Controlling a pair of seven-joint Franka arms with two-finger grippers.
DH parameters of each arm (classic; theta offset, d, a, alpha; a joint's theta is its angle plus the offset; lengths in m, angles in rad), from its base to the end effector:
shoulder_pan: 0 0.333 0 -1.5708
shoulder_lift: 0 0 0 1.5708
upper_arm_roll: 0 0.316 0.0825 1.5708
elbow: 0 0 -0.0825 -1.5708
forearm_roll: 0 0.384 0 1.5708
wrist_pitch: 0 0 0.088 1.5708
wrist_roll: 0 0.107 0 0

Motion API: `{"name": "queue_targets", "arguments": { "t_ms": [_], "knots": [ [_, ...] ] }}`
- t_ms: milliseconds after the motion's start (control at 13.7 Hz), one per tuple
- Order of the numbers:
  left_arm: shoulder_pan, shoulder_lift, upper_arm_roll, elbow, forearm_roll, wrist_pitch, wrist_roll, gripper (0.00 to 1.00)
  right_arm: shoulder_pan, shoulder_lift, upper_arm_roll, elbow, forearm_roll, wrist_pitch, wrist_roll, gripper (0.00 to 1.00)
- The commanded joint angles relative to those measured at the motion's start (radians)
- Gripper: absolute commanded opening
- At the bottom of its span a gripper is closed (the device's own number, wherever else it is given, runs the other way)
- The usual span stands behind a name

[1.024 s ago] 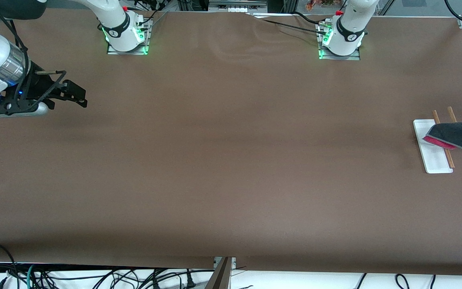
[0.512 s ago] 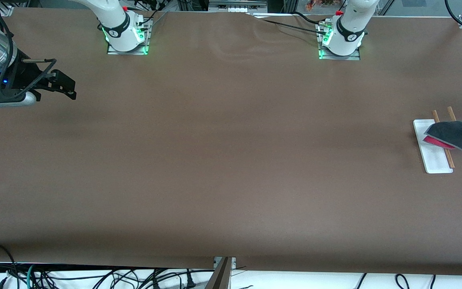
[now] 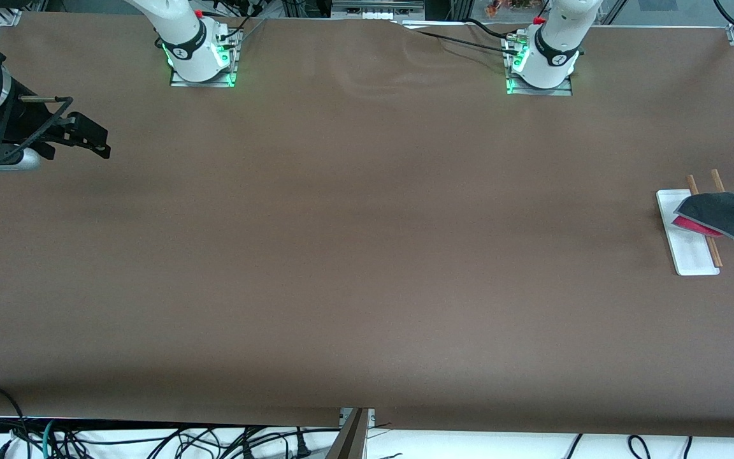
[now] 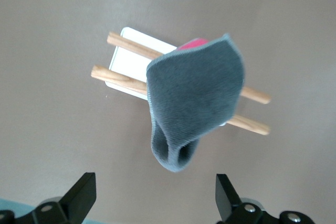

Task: Pass towel and hang on rack

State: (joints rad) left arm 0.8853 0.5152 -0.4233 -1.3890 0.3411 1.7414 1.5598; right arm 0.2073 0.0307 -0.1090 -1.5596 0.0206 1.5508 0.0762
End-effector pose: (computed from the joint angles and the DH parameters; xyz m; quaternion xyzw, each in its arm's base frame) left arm 0.5732 0.3787 0.4231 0.8391 -0.5371 -0.0842 0.0161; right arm 0.5583 0.0583 0.6110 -0.9997 -0.0110 0.0203 0.0069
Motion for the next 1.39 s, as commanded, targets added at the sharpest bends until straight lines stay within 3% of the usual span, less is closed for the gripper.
{"name": "queue_targets", "arguments": {
  "t_ms": [0, 366, 659, 805, 878, 1024, 1317],
  "knots": [
    [-0.019, -0.044, -0.06, 0.056, -0.046, -0.139, -0.111, 1.0, -0.051, -0.014, 0.052, 0.003, -0.001, -0.018, -0.007, 1.0],
    [-0.041, -0.049, -0.271, 0.048, -0.094, -0.237, -0.53, 1.0, -0.048, -0.009, 0.057, 0.003, -0.002, -0.012, 0.005, 1.0],
    [-0.095, -0.053, -0.388, 0.051, -0.1, -0.258, -0.885, 1.0, -0.048, -0.014, 0.055, 0.001, -0.007, -0.017, -0.006, 1.0],
    [-0.165, -0.104, -0.393, 0.038, -0.105, -0.263, -1.054, 1.0, -0.048, -0.012, 0.055, 0.001, -0.005, -0.017, -0.007, 1.0],
    [-0.21, -0.115, -0.382, 0.044, -0.105, -0.273, -1.142, 1.0, -0.048, -0.009, 0.055, 0.001, -0.005, -0.014, -0.007, 1.0],
    [-0.343, -0.176, -0.287, 0.038, -0.116, -0.269, -1.308, 1.0, -0.048, -0.008, 0.055, 0.001, -0.005, -0.014, -0.007, 1.0],
    [-0.694, -0.271, 0.096, 0.01, -0.256, -0.264, -1.466, 1.0, -0.048, -0.005, 0.054, 0.0, -0.004, -0.012, -0.01, 1.0]
  ]
}}
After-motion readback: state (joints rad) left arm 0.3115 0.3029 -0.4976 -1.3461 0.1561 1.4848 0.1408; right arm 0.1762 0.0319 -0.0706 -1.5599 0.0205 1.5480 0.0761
